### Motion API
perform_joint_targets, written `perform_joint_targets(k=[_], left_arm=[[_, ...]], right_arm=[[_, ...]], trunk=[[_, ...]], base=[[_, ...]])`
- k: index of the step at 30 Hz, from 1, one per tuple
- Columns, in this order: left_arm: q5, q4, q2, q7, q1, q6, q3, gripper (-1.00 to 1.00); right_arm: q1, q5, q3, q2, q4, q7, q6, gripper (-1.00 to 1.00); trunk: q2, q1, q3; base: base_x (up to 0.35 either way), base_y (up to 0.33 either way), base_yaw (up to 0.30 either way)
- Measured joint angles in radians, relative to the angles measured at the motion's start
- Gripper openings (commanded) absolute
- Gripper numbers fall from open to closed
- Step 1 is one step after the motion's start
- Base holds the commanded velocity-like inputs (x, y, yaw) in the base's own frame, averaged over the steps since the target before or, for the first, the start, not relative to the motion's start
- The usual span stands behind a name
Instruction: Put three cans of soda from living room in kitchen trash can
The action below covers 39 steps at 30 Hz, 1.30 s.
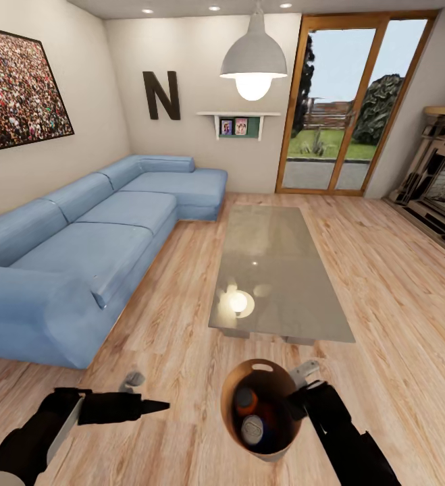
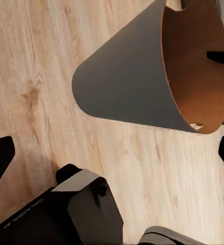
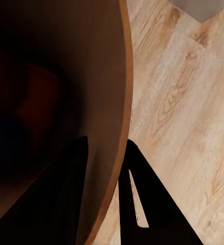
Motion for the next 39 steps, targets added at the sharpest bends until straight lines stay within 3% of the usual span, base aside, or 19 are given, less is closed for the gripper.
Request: perform_joint_targets(k=[3, 5, 9, 12, 14, 18, 25, 34, 39], left_arm=[[-0.003, 0.025, -0.011, 0.07, 0.0, -0.019, -0.002, 1.0], [-0.003, 0.048, -0.017, 0.149, 0.0, -0.061, -0.003, 1.0], [-0.002, 0.086, -0.027, 0.291, 0.0, -0.098, -0.004, 1.0], [-0.002, 0.1, -0.041, 0.392, 0.0, -0.105, -0.006, 1.0], [-0.003, 0.106, -0.044, 0.418, 0.0, -0.108, -0.007, 1.0], [0.001, 0.124, -0.046, 0.443, 0.0, -0.113, -0.006, 1.0], [-0.001, 0.187, -0.039, 0.45, 0.0, -0.117, -0.004, 1.0], [0.001, 0.275, -0.039, 0.485, 0.0, -0.252, -0.004, 1.0], [0.001, 0.28, -0.042, 0.49, 0.0, -0.259, -0.004, 1.0]], right_arm=[[0.0, -0.024, -0.019, -0.003, 0.0, 0.015, -0.018, -1.0], [0.0, -0.032, -0.041, -0.021, 0.0, 0.033, -0.04, -1.0], [0.0, 0.015, -0.069, -0.04, 0.0, 0.074, -0.069, -1.0], [0.0, -0.018, -0.093, -0.044, 0.0, 0.094, -0.077, -1.0], [0.0, -0.018, -0.099, -0.045, 0.0, 0.099, -0.081, -1.0], [0.0, 0.002, -0.106, -0.047, 0.0, 0.102, -0.088, -1.0], [0.0, -0.012, -0.12, -0.047, 0.0, 0.103, -0.088, -1.0], [0.0, -0.011, -0.139, -0.046, 0.0, 0.103, -0.09, -1.0], [0.0, -0.008, -0.139, -0.046, 0.0, 0.103, -0.09, -1.0]], trunk=[[0.0, 0.0, 0.0], [0.0, 0.0, 0.0], [0.0, 0.0, 0.0], [0.0, 0.0, 0.0], [0.0, 0.0, 0.0], [0.0, 0.0, 0.0], [0.0, 0.0, 0.0], [0.0, 0.0, 0.0], [0.0, 0.0, 0.0]], base=[[0.0, 0.0, 0.0], [0.0, 0.0, 0.0], [0.0, 0.0, 0.0], [0.0, 0.0, 0.0], [0.0, 0.0, 0.0], [0.0, 0.0, 0.0], [0.0, 0.0, 0.0], [0.0, 0.0, 0.0], [0.0, 0.0, 0.0]])
